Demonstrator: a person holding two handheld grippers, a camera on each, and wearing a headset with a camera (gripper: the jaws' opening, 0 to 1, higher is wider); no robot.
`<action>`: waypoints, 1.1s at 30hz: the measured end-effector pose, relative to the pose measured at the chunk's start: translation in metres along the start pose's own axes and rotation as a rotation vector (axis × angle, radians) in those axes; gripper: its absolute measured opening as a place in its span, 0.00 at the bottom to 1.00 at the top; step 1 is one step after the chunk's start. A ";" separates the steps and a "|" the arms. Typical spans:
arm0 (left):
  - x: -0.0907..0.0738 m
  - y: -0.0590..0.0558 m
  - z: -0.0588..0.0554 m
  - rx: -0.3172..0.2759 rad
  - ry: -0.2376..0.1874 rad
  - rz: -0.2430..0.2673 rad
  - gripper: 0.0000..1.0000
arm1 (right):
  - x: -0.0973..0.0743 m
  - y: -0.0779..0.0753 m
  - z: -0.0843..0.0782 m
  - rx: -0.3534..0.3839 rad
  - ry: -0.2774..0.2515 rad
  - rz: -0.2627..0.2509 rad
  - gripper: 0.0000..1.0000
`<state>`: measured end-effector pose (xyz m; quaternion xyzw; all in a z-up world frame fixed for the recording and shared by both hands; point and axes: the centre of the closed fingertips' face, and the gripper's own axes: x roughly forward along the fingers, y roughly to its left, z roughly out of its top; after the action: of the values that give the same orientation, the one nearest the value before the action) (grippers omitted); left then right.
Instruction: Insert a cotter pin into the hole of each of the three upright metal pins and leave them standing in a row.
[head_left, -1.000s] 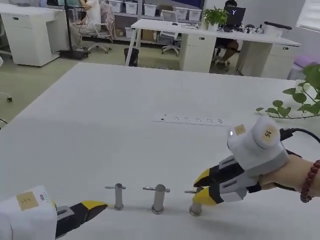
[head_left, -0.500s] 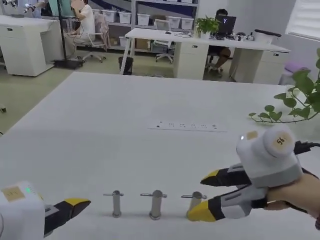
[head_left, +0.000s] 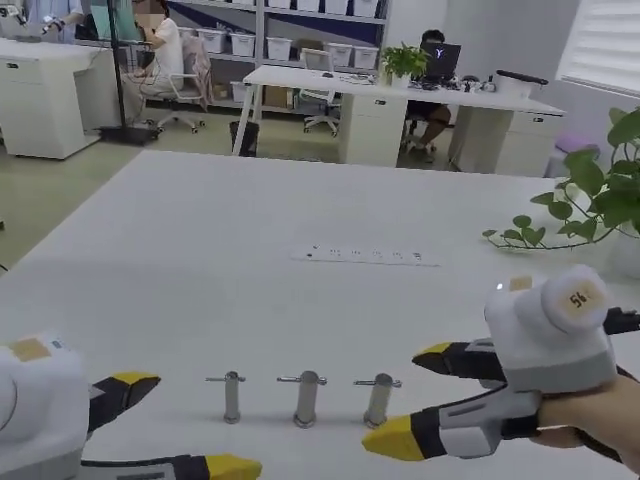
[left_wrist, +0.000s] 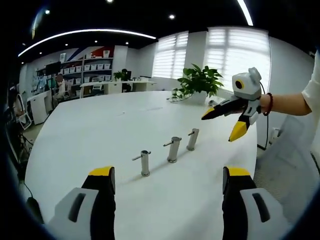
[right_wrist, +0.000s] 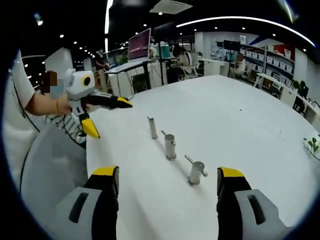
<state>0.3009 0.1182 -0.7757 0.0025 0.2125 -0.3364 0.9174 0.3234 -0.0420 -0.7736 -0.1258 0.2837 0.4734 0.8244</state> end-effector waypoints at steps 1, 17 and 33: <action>-0.001 0.000 0.000 -0.006 0.000 0.005 0.89 | -0.001 0.001 0.000 0.001 -0.006 -0.007 0.83; -0.015 -0.002 -0.001 -0.028 -0.005 0.056 0.88 | -0.005 0.024 -0.015 0.096 -0.043 -0.061 0.91; -0.022 -0.004 -0.009 0.003 0.023 0.058 0.93 | -0.012 0.033 -0.018 0.126 -0.076 -0.108 1.00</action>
<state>0.2802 0.1301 -0.7747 0.0140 0.2225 -0.3099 0.9243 0.2844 -0.0421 -0.7791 -0.0710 0.2743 0.4138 0.8652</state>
